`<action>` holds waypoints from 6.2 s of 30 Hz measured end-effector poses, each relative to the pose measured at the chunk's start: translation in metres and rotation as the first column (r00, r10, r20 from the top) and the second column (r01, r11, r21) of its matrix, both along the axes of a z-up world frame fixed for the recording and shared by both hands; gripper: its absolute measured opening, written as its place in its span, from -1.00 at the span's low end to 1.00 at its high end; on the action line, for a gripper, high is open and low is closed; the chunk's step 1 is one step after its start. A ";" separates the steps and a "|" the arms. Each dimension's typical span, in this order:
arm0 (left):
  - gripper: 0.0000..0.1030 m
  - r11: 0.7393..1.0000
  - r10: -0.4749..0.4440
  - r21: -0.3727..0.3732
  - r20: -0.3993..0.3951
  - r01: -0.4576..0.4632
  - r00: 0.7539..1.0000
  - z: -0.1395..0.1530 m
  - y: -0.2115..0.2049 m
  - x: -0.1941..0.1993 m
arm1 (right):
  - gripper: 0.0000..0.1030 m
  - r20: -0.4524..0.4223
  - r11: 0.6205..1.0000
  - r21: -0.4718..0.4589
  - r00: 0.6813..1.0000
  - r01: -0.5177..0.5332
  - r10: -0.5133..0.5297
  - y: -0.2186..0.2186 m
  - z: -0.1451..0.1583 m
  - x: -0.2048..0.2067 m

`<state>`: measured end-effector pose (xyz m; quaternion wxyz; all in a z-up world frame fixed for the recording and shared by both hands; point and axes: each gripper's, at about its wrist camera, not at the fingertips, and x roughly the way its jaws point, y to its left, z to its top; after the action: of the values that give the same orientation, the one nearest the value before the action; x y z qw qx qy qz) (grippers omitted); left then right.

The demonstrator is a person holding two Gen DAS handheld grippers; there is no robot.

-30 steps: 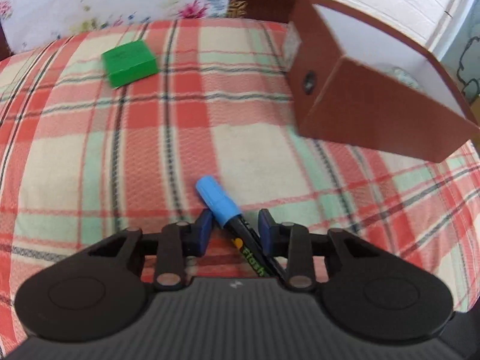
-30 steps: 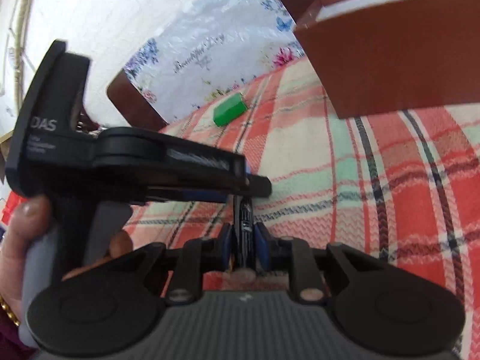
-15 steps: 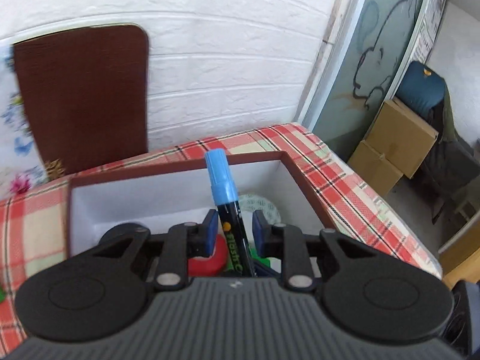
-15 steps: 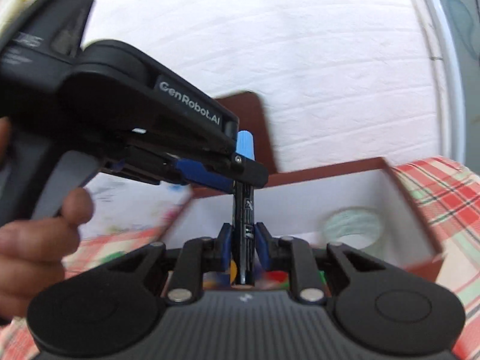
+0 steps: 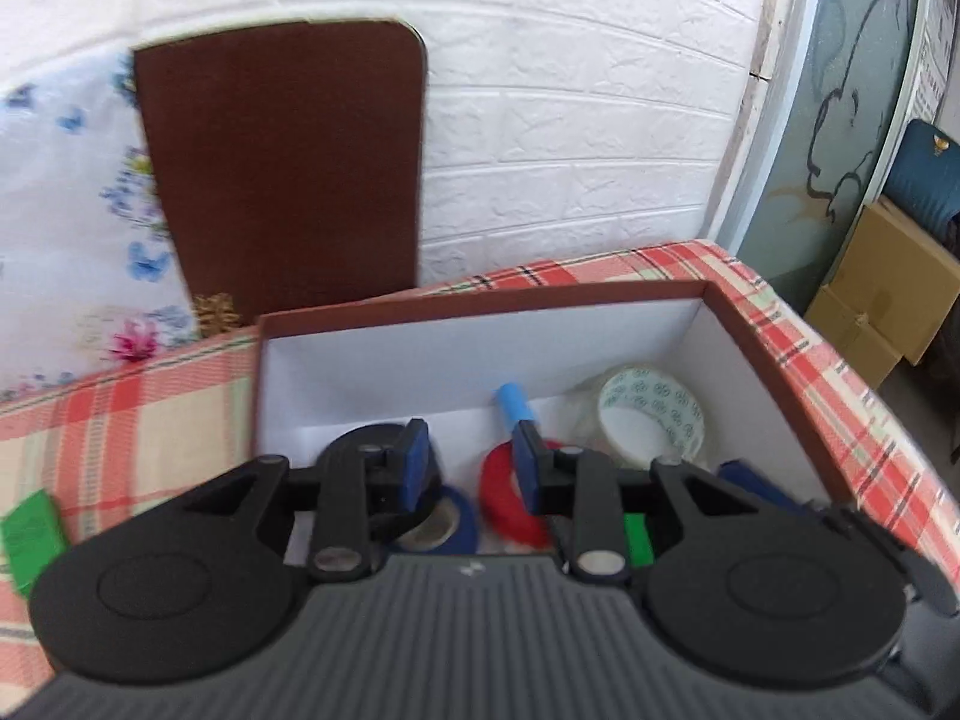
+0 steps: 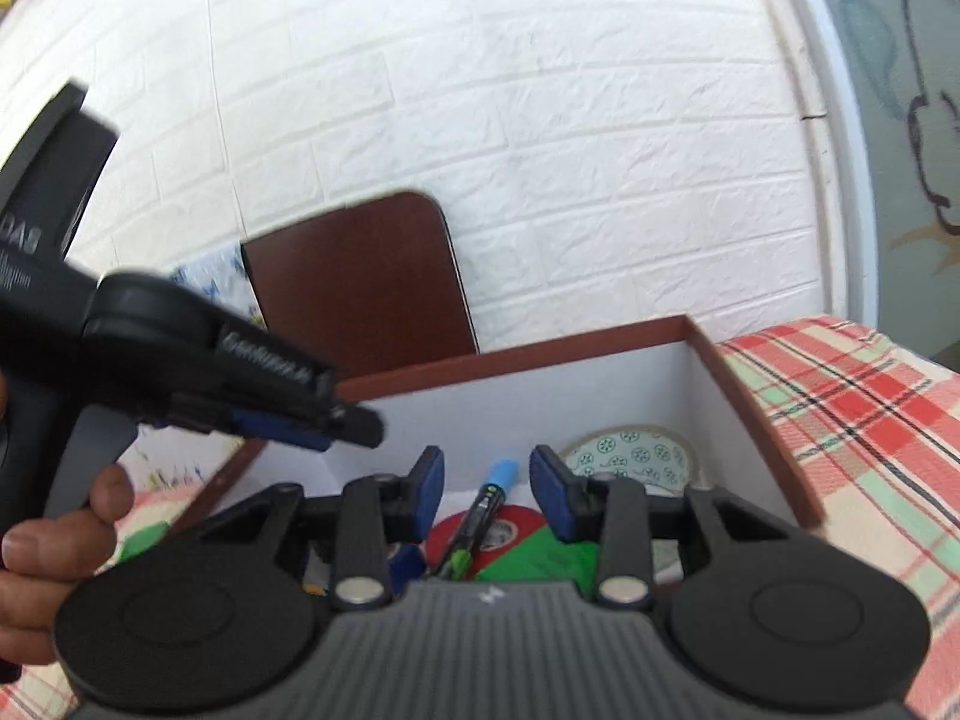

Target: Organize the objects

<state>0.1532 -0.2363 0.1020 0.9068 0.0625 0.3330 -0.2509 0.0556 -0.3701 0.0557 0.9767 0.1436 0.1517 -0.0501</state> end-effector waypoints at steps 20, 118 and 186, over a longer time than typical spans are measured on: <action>-0.19 0.954 0.274 0.142 -0.066 -0.263 0.959 -0.082 0.160 -0.080 | -0.18 -0.298 0.979 0.001 0.935 -0.202 0.194 0.118 -0.047 -0.067; 0.09 0.998 0.042 -0.051 0.033 -0.041 0.999 0.000 0.027 -0.004 | 0.45 -0.029 0.988 -0.152 0.999 -0.026 0.021 0.053 -0.001 0.024; 1.00 0.918 0.294 0.257 0.072 -0.302 0.953 -0.061 0.147 -0.149 | 1.00 -0.395 1.000 0.024 0.919 -0.004 0.014 0.129 -0.014 -0.097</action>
<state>0.0038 -0.0896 0.0406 0.9230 0.1360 0.3547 -0.0621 -0.0410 -0.2408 0.0421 0.9246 0.1411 0.3466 -0.0718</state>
